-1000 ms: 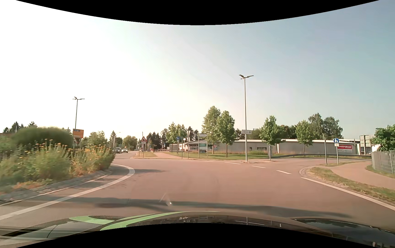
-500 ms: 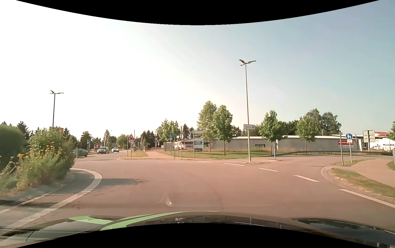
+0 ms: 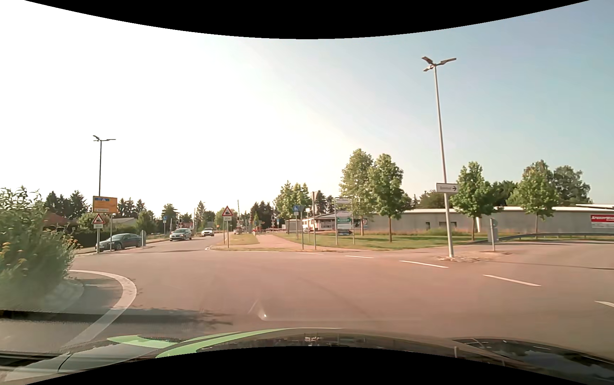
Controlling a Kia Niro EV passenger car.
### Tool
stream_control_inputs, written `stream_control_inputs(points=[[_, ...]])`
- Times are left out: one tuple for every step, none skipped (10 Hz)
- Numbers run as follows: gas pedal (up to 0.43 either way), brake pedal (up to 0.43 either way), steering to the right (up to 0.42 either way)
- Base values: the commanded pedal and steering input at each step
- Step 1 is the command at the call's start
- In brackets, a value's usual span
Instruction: Follow the waypoints while adhering to traffic rules and regulations
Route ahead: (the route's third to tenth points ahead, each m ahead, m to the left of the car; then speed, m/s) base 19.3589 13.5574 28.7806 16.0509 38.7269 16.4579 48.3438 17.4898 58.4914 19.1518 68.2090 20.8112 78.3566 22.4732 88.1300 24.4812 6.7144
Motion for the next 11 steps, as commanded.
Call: stream_control_inputs(points=[[0.15,0.0,-0.234],[0.157,0.0,-0.234],[0.157,0.0,-0.234],[0.157,0.0,-0.234],[0.169,0.0,-0.234],[0.177,0.0,-0.233],[0.177,0.0,-0.232],[0.177,0.0,-0.23],[0.177,0.0,-0.225],[0.177,0.0,-0.216],[0.177,0.0,-0.205]])
